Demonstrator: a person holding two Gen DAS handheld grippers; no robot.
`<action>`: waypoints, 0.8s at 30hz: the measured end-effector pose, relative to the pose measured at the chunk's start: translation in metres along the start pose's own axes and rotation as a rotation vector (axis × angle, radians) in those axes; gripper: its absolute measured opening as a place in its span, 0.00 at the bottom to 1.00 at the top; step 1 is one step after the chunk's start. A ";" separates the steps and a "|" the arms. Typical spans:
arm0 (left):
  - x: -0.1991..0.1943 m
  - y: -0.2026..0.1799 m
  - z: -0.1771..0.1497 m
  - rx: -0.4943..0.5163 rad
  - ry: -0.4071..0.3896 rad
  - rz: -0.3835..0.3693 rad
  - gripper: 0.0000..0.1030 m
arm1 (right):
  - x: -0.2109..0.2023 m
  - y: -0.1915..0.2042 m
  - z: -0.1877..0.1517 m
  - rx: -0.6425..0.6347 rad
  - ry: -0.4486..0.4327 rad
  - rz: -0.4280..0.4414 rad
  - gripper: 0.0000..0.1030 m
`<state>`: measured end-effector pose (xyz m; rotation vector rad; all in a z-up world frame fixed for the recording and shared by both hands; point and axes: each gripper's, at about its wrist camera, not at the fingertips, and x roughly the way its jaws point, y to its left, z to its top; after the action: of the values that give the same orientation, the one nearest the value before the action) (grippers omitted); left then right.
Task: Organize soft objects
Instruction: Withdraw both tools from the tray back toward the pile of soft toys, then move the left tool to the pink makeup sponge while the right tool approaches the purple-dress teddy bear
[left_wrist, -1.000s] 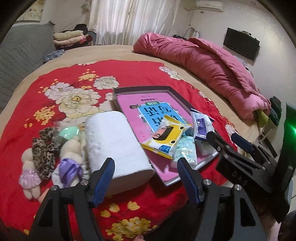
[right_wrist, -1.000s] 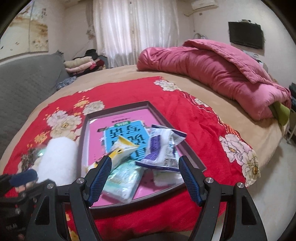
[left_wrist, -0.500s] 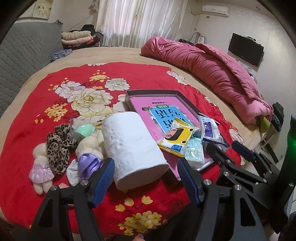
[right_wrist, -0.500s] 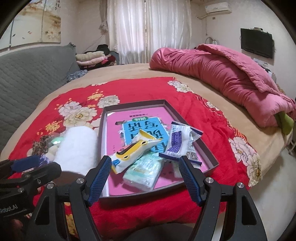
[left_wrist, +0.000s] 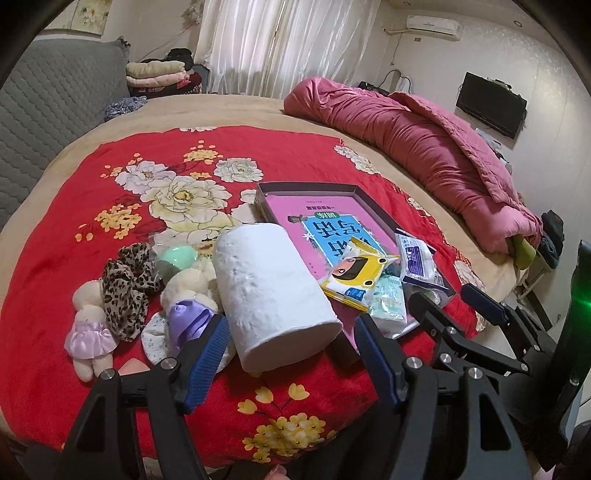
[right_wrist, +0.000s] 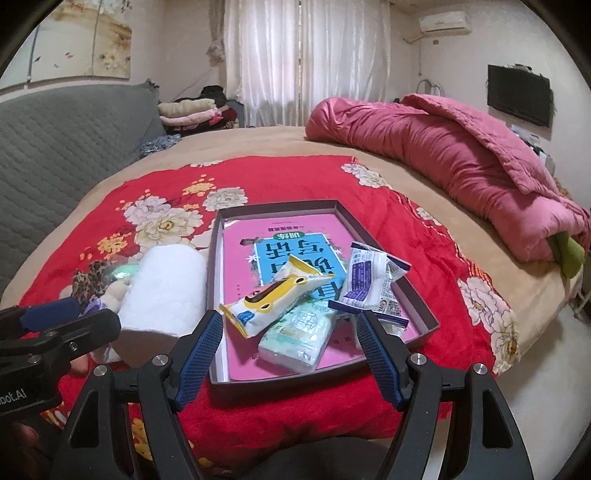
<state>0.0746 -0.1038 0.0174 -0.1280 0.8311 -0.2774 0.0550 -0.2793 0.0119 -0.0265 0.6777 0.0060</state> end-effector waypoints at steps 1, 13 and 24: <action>-0.001 0.001 0.000 -0.001 0.000 0.002 0.67 | -0.001 0.002 0.000 -0.007 0.000 0.003 0.74; -0.018 0.037 -0.007 -0.081 0.006 0.032 0.68 | -0.012 0.026 0.003 -0.032 0.003 0.091 0.74; -0.046 0.094 -0.022 -0.164 -0.005 0.114 0.68 | -0.036 0.080 0.008 -0.183 -0.052 0.167 0.74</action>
<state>0.0464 -0.0001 0.0145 -0.2343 0.8530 -0.1016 0.0305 -0.1987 0.0387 -0.1451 0.6238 0.2284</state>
